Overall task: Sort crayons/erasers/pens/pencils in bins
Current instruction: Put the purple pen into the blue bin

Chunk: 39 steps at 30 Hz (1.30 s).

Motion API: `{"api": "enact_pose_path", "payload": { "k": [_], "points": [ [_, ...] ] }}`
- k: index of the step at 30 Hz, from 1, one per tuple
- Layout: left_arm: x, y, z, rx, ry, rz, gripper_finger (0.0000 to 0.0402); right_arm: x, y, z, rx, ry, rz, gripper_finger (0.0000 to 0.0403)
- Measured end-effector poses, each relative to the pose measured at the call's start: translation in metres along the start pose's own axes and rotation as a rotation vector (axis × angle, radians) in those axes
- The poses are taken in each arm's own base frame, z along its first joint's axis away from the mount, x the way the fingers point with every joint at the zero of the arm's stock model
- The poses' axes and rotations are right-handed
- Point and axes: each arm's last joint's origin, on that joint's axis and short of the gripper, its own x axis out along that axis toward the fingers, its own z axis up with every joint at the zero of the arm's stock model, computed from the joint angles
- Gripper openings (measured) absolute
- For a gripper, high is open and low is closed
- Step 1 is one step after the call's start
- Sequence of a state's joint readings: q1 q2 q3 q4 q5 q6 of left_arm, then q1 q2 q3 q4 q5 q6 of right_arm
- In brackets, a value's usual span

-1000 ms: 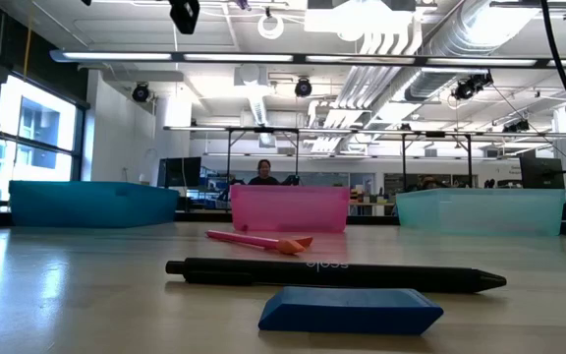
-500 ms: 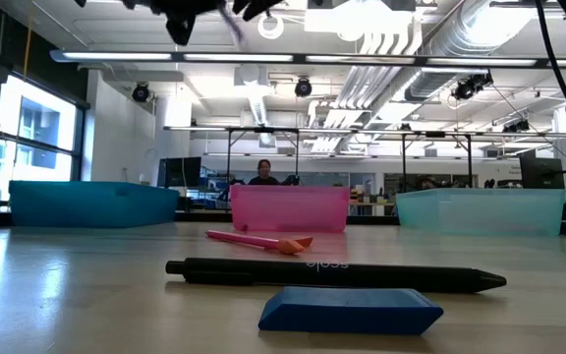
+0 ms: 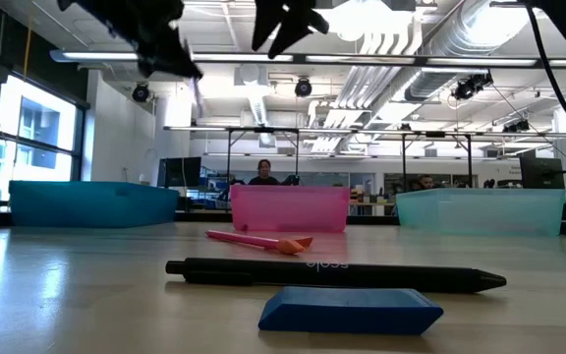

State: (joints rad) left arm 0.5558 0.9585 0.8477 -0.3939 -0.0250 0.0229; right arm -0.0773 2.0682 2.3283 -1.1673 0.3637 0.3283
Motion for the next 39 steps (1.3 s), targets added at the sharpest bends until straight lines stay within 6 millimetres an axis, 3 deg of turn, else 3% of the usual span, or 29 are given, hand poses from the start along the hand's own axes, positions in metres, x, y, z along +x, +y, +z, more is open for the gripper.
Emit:
{"api": "enact_pose_path", "payload": {
  "k": [9, 16, 26, 39],
  "points": [
    [-0.005, 0.035, -0.027, -0.147, 0.260, 0.219, 0.0025, 0.012, -0.027, 0.002, -0.065, 0.081, 0.044, 0.0184],
    [-0.013, 0.051, -0.045, -0.273, 0.434, 0.303, 0.0025, 0.027, -0.031, 0.004, -0.116, 0.100, 0.097, 0.0183],
    [-0.004, 0.056, -0.067, -0.391, 0.699, 0.340, 0.0025, 0.058, -0.019, -0.001, -0.137, 0.145, 0.187, 0.0183],
    [0.028, 0.066, -0.084, -0.298, 0.914, 0.357, 0.0032, 0.087, 0.017, -0.023, -0.230, 0.272, 0.327, 0.0183]
  ]
}}
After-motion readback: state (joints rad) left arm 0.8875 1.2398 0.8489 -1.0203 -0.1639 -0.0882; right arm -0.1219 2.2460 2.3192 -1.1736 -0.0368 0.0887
